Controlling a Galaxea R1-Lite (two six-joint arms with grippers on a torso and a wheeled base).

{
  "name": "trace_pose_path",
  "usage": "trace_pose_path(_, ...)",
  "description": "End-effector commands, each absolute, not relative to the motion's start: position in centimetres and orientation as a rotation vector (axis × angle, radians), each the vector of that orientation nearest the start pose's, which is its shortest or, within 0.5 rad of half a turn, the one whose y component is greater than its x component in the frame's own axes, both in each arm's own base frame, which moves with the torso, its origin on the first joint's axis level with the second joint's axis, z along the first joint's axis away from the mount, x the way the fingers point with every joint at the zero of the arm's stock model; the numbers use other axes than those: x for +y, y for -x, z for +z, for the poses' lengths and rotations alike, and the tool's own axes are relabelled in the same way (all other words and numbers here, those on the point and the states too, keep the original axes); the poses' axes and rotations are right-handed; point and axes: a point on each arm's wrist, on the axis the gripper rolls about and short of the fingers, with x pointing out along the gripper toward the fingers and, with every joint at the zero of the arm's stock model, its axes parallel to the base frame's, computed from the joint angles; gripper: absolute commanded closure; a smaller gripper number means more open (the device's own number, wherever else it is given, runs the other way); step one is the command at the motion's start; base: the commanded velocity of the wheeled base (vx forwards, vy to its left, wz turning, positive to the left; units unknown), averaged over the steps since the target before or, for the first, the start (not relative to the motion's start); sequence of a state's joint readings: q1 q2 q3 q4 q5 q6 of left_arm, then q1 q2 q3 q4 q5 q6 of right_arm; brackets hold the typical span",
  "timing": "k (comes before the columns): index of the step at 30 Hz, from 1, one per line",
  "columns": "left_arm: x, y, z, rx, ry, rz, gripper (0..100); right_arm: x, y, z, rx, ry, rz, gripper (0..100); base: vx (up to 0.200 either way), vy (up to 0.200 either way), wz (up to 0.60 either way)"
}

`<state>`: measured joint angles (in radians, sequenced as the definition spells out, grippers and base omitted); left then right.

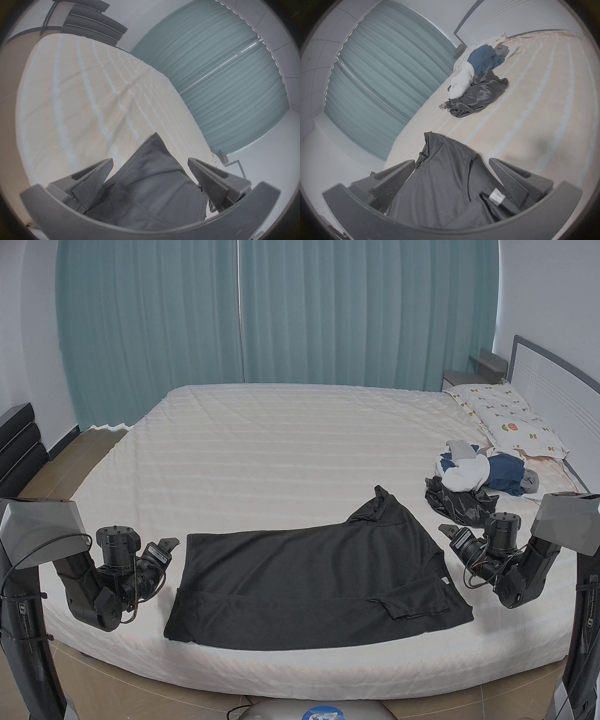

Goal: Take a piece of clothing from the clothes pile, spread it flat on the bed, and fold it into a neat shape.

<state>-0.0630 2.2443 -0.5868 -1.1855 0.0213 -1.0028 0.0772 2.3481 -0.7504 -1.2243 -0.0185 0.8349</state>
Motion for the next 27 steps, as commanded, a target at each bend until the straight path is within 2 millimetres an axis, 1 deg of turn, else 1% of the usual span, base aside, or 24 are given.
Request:
trace_pose_path(1,-2.08,-33.76,0.83,0.449,0.965,0.196,0,3.13,-37.52,0.01,0.377,-0.805,-0.094,0,0.000,0.000,0.00)
trace_pose_path(5,-2.24,-33.75,0.81,0.453,0.963,0.193,0,3.19,-37.52,0.01,0.378,-0.803,-0.092,0,0.000,0.000,0.00)
trace_pose_path(14,-2.41,-33.99,0.89,0.451,0.963,0.186,0,3.42,-37.49,-0.12,0.384,-0.802,-0.088,0,0.000,-0.200,0.00)
trace_pose_path(26,-1.90,-34.34,0.94,0.428,0.970,0.198,0,3.75,-37.36,-0.31,0.395,-0.797,-0.083,0,0.000,0.000,0.00)
trace_pose_path(27,-1.74,-34.34,0.94,0.427,0.973,0.201,0,3.86,-37.28,-0.36,0.399,-0.796,-0.081,0,0.200,0.000,0.00)
